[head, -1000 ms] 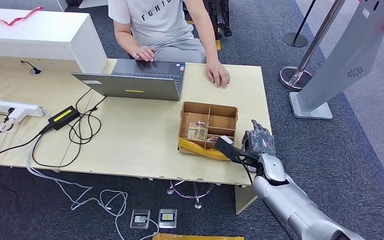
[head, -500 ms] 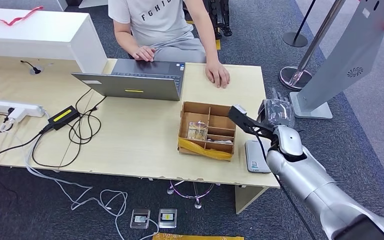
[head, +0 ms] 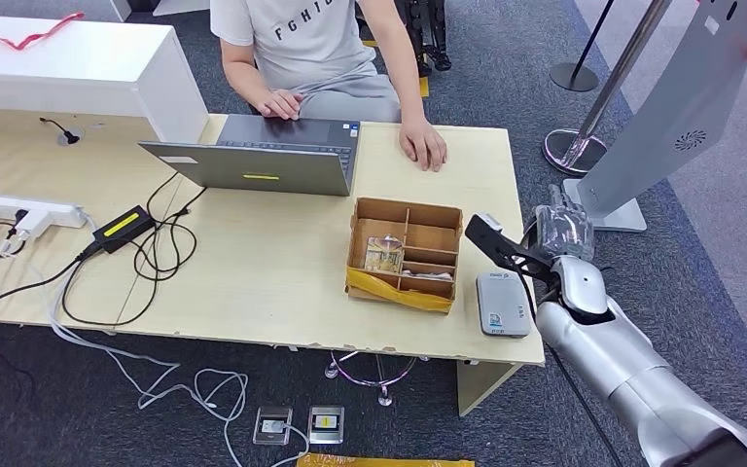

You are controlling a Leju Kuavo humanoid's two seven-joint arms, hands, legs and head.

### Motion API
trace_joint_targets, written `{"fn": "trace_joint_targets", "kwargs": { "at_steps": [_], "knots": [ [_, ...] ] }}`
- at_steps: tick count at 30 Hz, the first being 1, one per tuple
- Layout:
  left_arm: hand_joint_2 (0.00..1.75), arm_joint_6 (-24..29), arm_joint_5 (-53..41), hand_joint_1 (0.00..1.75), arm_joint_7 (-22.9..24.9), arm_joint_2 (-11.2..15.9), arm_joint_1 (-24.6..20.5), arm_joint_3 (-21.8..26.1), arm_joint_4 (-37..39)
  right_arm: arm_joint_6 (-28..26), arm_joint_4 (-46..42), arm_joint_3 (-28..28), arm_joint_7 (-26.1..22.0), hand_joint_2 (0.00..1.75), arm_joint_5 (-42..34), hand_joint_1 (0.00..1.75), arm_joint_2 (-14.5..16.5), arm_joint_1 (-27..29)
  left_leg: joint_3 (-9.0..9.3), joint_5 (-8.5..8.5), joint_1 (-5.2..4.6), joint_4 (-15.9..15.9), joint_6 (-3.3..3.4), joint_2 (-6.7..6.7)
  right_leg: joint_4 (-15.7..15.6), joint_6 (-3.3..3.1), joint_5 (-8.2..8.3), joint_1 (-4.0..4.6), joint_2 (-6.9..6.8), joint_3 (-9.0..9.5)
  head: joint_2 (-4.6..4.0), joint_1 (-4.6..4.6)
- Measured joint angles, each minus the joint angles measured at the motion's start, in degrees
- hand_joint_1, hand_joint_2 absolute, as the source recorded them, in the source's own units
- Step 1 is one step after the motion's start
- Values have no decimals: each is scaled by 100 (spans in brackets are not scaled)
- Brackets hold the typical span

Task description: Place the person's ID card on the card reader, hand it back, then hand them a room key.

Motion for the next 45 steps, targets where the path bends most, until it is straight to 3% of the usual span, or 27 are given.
{"fn": "trace_joint_targets", "kwargs": {
  "at_steps": [15, 45],
  "knots": [
    [0, 20, -40, 0, -74, 0, -3, -15, 0, -102, 140, -169, -213, 175, -116, 175, -128, 559, -1, 0, 1, 0, 0, 0, 1, 0, 0, 1, -1, 1, 0, -1],
    [0, 102, 197, 0, -87, 0, -8, -3, 0, -134, 399, -69, -882, 175, -172, 175, 546, 807, -1, 0, 1, -1, 0, 1, 1, 0, 0, 1, 0, 1, 0, 0]
  ]
}}
